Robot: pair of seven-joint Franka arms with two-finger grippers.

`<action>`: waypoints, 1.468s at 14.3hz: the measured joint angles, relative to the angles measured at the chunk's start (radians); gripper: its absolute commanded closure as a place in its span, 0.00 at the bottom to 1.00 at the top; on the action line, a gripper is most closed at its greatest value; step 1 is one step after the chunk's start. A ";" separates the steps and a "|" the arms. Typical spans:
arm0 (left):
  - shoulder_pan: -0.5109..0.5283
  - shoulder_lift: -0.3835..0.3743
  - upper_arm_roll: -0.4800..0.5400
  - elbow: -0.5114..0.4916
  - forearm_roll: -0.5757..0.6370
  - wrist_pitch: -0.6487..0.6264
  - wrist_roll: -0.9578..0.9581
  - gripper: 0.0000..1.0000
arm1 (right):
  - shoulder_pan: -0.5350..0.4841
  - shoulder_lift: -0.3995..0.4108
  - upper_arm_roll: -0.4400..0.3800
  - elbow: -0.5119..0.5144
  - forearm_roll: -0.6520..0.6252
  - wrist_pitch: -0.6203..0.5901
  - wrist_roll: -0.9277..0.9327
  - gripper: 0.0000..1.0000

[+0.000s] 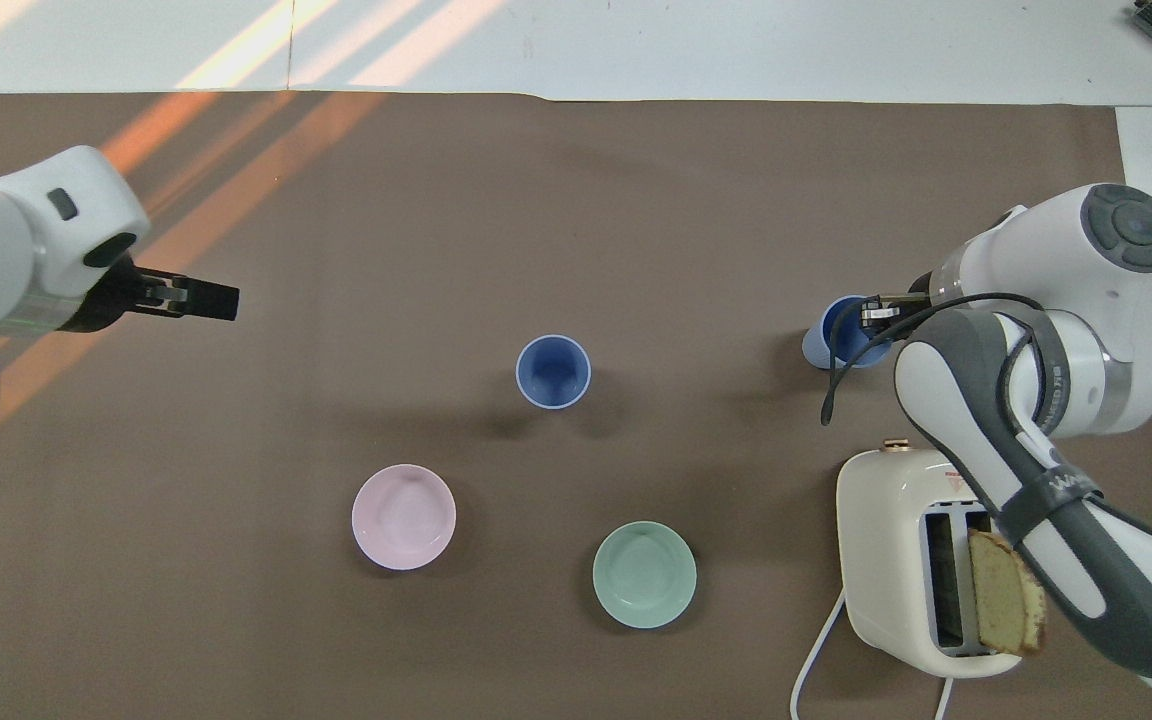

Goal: Stack blue cups with both arms
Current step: 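Lift the second blue cup with the right gripper over the center cup, then lower the held cup into the center cup and open the right gripper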

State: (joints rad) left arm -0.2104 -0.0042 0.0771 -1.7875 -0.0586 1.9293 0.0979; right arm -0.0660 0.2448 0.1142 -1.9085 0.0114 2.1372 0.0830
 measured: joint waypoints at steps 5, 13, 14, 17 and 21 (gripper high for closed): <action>0.110 0.021 0.000 0.189 0.001 -0.185 0.054 0.00 | 0.035 -0.007 0.011 0.189 0.021 -0.181 0.011 1.00; 0.150 0.060 0.000 0.252 0.006 -0.238 0.083 0.00 | 0.318 0.007 0.019 0.464 0.031 -0.380 0.400 1.00; 0.153 0.060 0.000 0.251 0.006 -0.248 0.093 0.00 | 0.355 0.014 0.020 0.485 0.031 -0.381 0.443 1.00; 0.154 0.050 -0.005 0.242 0.024 -0.266 0.101 0.00 | 0.448 0.028 0.020 0.519 0.031 -0.381 0.493 1.00; 0.154 0.027 -0.016 0.235 0.046 -0.274 0.101 0.00 | 0.509 0.046 0.020 0.514 0.032 -0.330 0.543 1.00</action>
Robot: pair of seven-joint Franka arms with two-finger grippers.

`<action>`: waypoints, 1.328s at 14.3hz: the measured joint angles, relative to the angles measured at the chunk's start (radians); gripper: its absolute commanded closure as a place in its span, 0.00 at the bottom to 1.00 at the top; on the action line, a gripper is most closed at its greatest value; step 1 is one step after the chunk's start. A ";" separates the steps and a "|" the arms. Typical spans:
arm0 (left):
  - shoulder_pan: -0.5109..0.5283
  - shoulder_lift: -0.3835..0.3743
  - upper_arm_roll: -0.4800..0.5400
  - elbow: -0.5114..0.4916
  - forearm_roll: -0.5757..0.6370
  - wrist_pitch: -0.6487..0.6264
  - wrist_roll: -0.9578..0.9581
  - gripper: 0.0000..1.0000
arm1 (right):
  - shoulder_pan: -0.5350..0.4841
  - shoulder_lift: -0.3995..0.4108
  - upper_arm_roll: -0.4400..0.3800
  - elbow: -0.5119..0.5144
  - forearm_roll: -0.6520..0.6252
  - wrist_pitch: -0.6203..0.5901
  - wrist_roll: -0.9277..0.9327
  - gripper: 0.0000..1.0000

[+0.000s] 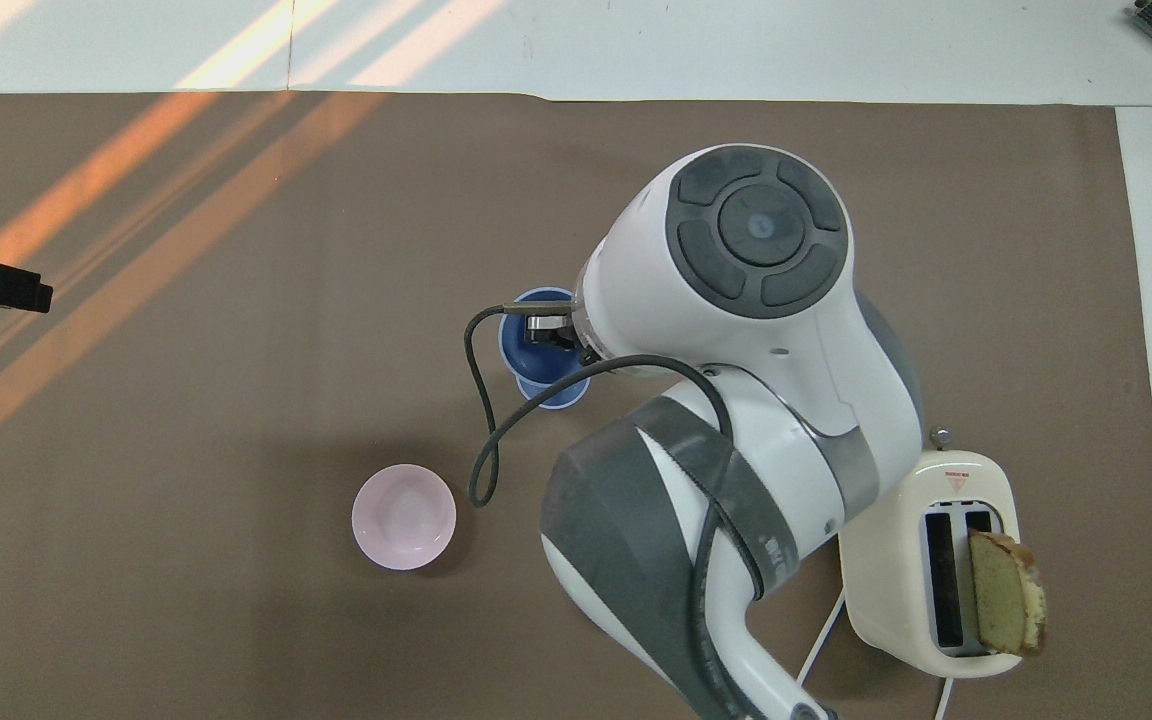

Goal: Stack blue cups with both arms
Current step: 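Lower the held cup into the center cup and open the right gripper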

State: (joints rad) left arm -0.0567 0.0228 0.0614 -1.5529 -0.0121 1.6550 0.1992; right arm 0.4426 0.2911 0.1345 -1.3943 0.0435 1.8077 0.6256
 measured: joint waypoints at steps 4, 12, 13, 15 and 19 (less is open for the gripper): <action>0.000 -0.001 -0.002 0.000 0.000 0.000 0.000 0.00 | -0.003 0.035 -0.002 -0.061 0.008 0.024 0.000 1.00; 0.000 -0.001 0.000 0.000 0.000 -0.001 0.000 0.00 | -0.002 0.044 -0.001 -0.114 0.009 0.042 0.000 1.00; 0.000 -0.001 -0.002 0.000 0.000 -0.001 0.000 0.00 | -0.002 0.044 -0.001 -0.114 0.010 0.047 0.000 1.00; 0.000 -0.001 -0.004 0.000 0.000 -0.001 0.000 0.00 | -0.002 0.044 -0.001 -0.115 0.010 0.069 0.000 1.00; 0.000 -0.001 -0.005 0.005 0.000 0.000 0.000 0.00 | -0.002 0.044 -0.001 -0.120 0.010 0.102 0.000 1.00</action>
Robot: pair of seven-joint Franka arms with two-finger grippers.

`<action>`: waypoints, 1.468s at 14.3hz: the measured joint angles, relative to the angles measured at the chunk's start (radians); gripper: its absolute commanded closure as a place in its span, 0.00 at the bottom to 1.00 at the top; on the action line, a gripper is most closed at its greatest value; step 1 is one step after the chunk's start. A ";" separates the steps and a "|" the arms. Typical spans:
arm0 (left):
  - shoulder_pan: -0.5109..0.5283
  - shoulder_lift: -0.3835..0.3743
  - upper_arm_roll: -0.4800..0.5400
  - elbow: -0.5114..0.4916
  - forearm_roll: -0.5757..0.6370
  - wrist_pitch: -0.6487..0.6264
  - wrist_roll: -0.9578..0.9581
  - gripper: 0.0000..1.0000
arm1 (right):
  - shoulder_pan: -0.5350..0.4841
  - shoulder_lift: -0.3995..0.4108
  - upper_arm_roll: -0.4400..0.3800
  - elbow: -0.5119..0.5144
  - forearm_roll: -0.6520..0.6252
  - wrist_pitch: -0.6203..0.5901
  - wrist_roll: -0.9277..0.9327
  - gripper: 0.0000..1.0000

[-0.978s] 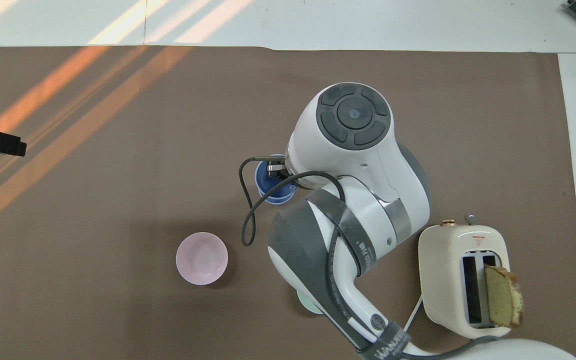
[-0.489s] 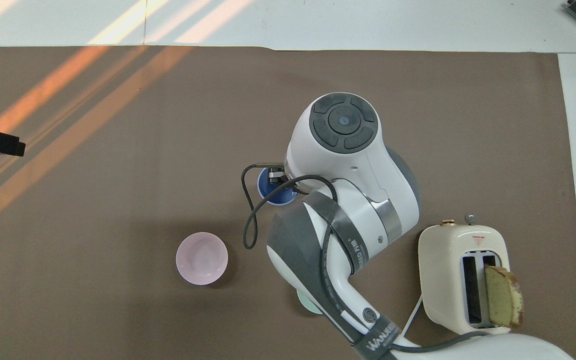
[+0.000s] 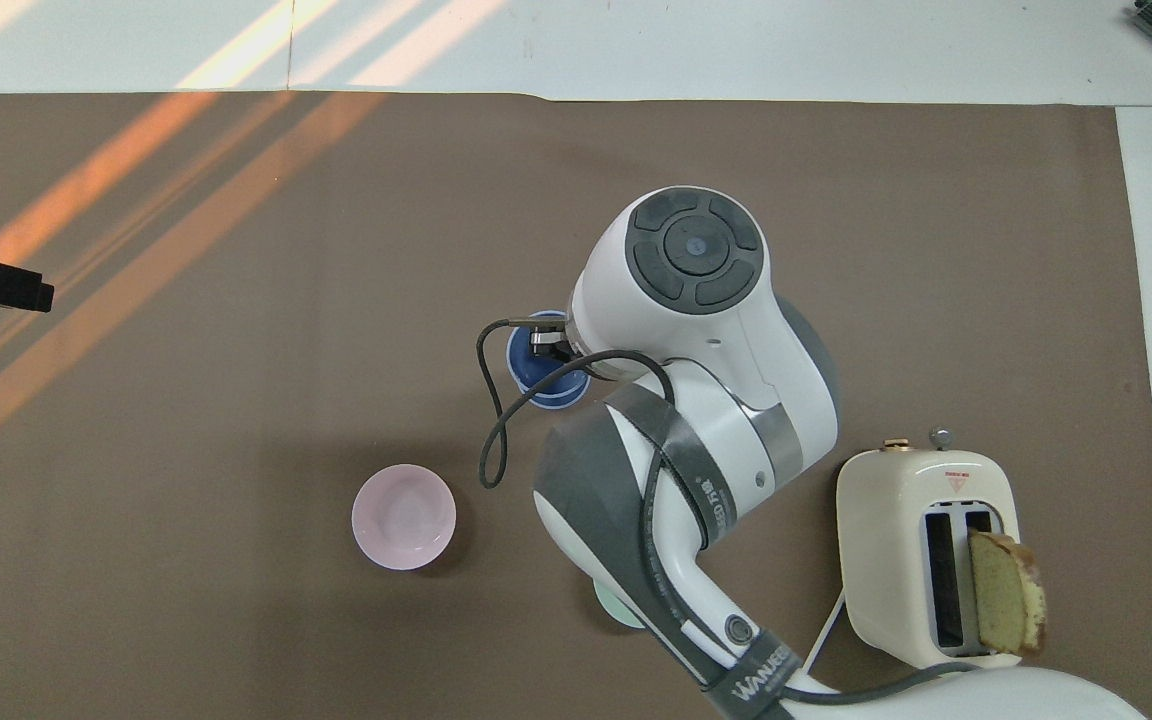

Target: Stack blue cups with both arms

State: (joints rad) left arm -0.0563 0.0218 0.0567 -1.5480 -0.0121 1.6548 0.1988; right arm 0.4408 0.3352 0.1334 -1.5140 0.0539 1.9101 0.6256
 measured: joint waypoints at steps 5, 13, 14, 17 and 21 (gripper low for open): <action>0.000 -0.004 0.000 0.005 0.000 0.001 0.000 0.00 | -0.001 0.000 0.000 -0.002 0.000 0.001 0.000 0.28; -0.002 -0.007 -0.012 0.004 0.000 -0.001 0.000 0.00 | -0.005 -0.007 -0.007 0.001 -0.002 -0.011 0.000 0.00; -0.002 -0.007 -0.013 0.004 0.000 -0.001 0.000 0.00 | -0.014 -0.016 -0.013 0.012 -0.004 -0.039 -0.005 0.00; -0.002 -0.008 -0.010 0.004 -0.005 -0.012 -0.001 0.00 | -0.081 -0.072 -0.030 0.089 -0.019 -0.198 -0.096 0.00; -0.001 -0.012 0.000 0.018 -0.010 -0.045 -0.002 0.00 | -0.247 -0.175 -0.040 0.171 -0.020 -0.388 -0.266 0.00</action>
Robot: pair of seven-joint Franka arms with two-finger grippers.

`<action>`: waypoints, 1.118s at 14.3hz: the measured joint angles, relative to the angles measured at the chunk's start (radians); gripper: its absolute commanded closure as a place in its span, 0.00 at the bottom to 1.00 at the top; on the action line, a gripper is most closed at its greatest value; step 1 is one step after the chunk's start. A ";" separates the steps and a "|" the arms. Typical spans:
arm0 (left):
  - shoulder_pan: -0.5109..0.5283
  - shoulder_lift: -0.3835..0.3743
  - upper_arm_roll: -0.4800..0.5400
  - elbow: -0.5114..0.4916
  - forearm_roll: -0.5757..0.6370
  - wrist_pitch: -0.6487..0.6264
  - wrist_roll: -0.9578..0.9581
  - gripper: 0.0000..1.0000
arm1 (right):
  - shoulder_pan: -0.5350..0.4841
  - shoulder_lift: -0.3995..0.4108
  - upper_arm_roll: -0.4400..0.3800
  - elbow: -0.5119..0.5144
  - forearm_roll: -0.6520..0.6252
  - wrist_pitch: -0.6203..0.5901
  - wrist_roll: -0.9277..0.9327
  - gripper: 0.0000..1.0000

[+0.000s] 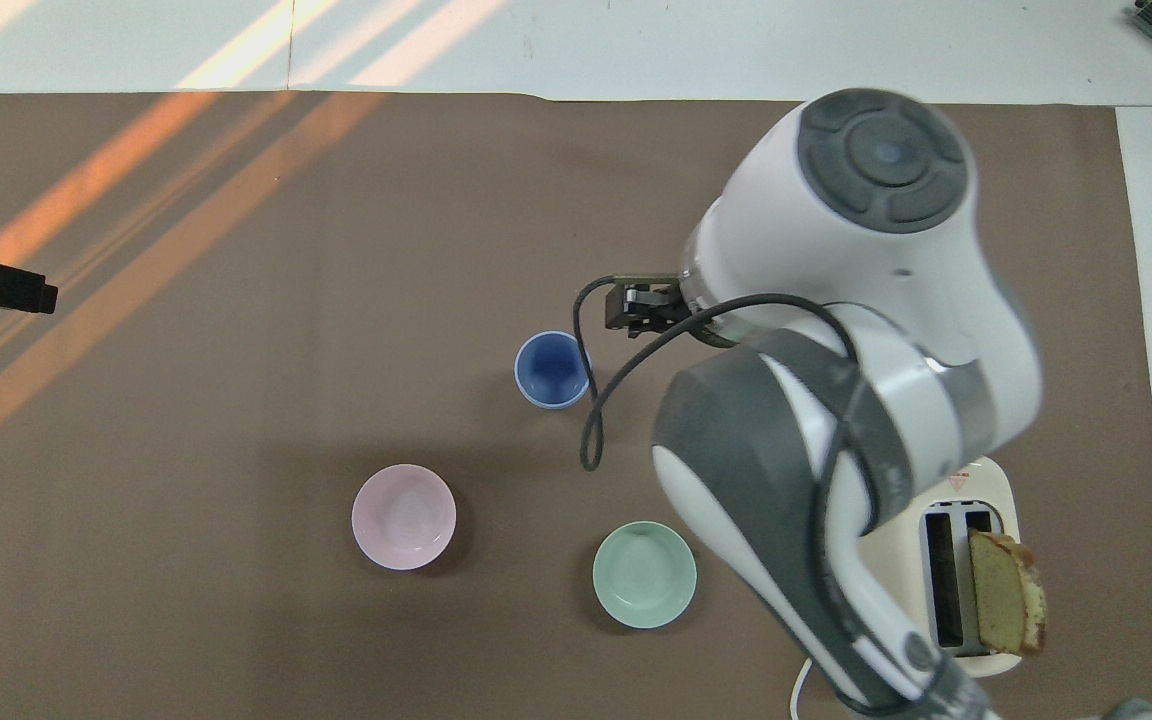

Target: Stack blue cups with both arms

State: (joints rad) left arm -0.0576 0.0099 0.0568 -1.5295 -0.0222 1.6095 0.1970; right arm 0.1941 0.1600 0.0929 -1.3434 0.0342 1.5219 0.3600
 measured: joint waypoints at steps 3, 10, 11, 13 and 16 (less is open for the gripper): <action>0.000 -0.006 0.000 0.005 0.000 -0.010 0.000 0.00 | -0.131 -0.034 -0.003 0.043 0.000 -0.105 -0.139 0.00; 0.000 -0.007 -0.001 0.005 0.000 -0.013 0.000 0.00 | -0.278 -0.036 -0.002 0.043 0.000 -0.067 -0.310 0.00; 0.000 -0.007 -0.001 0.005 0.000 -0.013 0.000 0.00 | -0.275 -0.036 0.004 0.024 0.000 -0.045 -0.310 0.00; -0.001 -0.007 -0.002 0.005 0.000 -0.013 0.000 0.00 | -0.265 -0.036 0.008 -0.008 0.000 -0.023 -0.310 0.00; -0.001 -0.007 -0.005 0.005 0.000 -0.013 0.000 0.00 | -0.264 -0.036 0.009 -0.017 0.000 -0.020 -0.310 0.00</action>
State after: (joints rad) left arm -0.0584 0.0029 0.0516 -1.5241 -0.0223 1.5968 0.1970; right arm -0.0700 0.1239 0.1017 -1.3609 0.0341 1.5015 0.0501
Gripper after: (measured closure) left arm 0.000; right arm 0.000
